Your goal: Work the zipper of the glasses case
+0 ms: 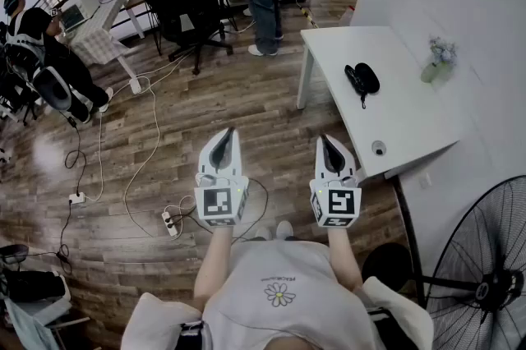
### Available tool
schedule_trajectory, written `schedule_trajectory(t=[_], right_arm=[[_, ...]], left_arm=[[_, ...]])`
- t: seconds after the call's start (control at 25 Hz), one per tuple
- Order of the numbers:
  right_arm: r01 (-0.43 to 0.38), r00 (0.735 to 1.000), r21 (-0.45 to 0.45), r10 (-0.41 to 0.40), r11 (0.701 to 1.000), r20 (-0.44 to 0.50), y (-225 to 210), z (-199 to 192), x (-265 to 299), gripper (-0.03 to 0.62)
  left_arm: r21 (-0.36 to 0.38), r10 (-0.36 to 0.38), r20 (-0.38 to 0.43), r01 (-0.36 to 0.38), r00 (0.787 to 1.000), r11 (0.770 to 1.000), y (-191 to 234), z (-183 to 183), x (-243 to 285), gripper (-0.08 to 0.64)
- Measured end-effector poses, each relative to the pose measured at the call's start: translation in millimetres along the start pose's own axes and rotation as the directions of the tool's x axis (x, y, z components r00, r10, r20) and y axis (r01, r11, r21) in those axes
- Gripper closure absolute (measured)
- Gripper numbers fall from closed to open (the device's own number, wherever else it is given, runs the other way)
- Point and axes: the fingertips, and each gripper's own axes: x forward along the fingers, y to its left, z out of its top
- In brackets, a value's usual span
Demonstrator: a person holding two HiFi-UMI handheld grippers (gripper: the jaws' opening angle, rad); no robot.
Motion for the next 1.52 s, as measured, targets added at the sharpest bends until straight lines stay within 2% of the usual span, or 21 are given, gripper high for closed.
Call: schedule_trajectory(t=[0.64,0.8,1.0,1.28,1.52], right_arm=[[-0.019,1.0,-0.002,0.019,1.0,0.012,-34.2,-4.0,27.1,0.584],[-0.023,1.0,-0.034,0.023,0.999,-0.013,-43.7,-18.0,28.1,0.584],[-0.019,0.998,0.022,0.02,1.0,-0.053,-59.1,-39.1,36.1,0.584],[0.022,0.999,0.031,-0.021,0.999,-0.047,-90.6,-51.7,66.2,0.584],[0.105,0.994,0.014,-0.105,0.994,-0.039,-136.8,-51.0,119.3,0.584]], left_arm=[[0.008,-0.043,0.014,0.043,0.999,0.999,-27.8,1.5,52.4,0.546],[-0.008,-0.023,0.017,0.024,1.0,1.0,-34.5,-8.8,62.5,0.546],[-0.005,-0.034,-0.008,0.034,0.999,0.999,-37.9,-20.8,82.3,0.546],[-0.017,-0.092,0.028,0.092,0.995,0.996,-46.5,-21.6,144.1,0.545],[-0.025,-0.191,0.05,0.192,0.98,0.981,-51.2,-28.5,231.1,0.546]])
